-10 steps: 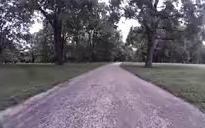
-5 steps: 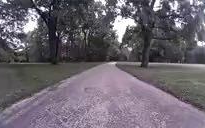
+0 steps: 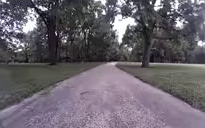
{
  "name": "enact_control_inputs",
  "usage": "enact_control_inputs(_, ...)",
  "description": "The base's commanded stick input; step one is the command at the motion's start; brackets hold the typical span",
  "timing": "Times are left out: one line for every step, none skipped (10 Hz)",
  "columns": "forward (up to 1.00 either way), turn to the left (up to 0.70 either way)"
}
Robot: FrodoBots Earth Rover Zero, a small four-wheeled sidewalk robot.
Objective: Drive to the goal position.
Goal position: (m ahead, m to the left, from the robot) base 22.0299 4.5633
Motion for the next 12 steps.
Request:
enact_control_inputs(0.7, 0.0)
enact_control_inputs(0.7, 0.0)
enact_control_inputs(0.7, 0.0)
enact_control_inputs(0.7, 0.0)
enact_control_inputs(0.7, -0.02)
enact_control_inputs(0.7, -0.09)
enact_control_inputs(0.7, -0.12)
enact_control_inputs(0.7, -0.12)
enact_control_inputs(0.7, -0.11)
enact_control_inputs(0.7, -0.04)
enact_control_inputs(0.7, 0.0)
enact_control_inputs(0.7, 0.0)
